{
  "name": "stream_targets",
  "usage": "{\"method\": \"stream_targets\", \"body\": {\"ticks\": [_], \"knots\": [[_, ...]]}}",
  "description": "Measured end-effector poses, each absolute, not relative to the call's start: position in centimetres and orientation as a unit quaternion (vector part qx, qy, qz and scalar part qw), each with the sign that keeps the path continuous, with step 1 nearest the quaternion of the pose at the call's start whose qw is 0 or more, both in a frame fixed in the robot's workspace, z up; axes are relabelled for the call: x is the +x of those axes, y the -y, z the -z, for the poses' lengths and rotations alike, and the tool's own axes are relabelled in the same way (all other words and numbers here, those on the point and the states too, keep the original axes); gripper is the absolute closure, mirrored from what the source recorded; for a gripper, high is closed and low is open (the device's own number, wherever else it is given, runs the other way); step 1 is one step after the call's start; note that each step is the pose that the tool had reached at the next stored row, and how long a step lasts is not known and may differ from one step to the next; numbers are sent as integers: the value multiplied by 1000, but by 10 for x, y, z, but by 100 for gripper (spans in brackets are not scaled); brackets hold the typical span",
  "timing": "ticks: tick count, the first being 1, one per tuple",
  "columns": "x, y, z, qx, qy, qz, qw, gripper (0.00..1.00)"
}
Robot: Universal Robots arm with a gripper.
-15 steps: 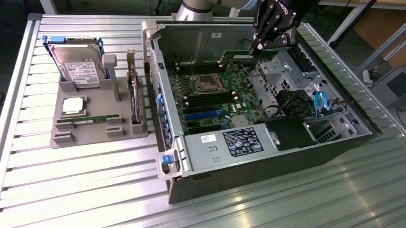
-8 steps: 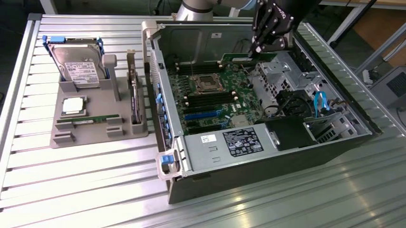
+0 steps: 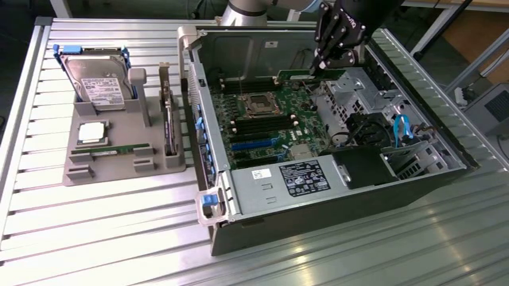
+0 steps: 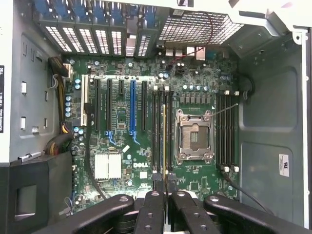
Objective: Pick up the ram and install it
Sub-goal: 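Insert the ram into the slot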
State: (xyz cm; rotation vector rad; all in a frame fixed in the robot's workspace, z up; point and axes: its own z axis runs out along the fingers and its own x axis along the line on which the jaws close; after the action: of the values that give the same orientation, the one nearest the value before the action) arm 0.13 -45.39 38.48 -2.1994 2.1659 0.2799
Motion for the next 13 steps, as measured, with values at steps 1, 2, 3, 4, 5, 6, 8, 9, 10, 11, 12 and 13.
{"method": "stream_targets", "body": {"ticks": [1,2,3,4,5,6,8,9,10,11,12,13], "knots": [[1,454,-384,-709,-699,-90,21,88],[1,454,-383,-709,-699,-90,21,88],[1,454,-382,-709,-699,-90,21,88],[1,454,-381,-709,-699,-90,21,88],[1,454,-380,-709,-699,-90,21,88],[1,454,-379,-709,-699,-90,21,88],[1,454,-378,-709,-699,-90,21,88],[1,454,-377,-709,-699,-90,21,88],[1,454,-376,-709,-699,-90,21,88],[1,454,-375,-709,-699,-90,21,88],[1,454,-375,-709,-699,-90,21,88],[1,454,-374,-709,-699,-90,21,88]]}}
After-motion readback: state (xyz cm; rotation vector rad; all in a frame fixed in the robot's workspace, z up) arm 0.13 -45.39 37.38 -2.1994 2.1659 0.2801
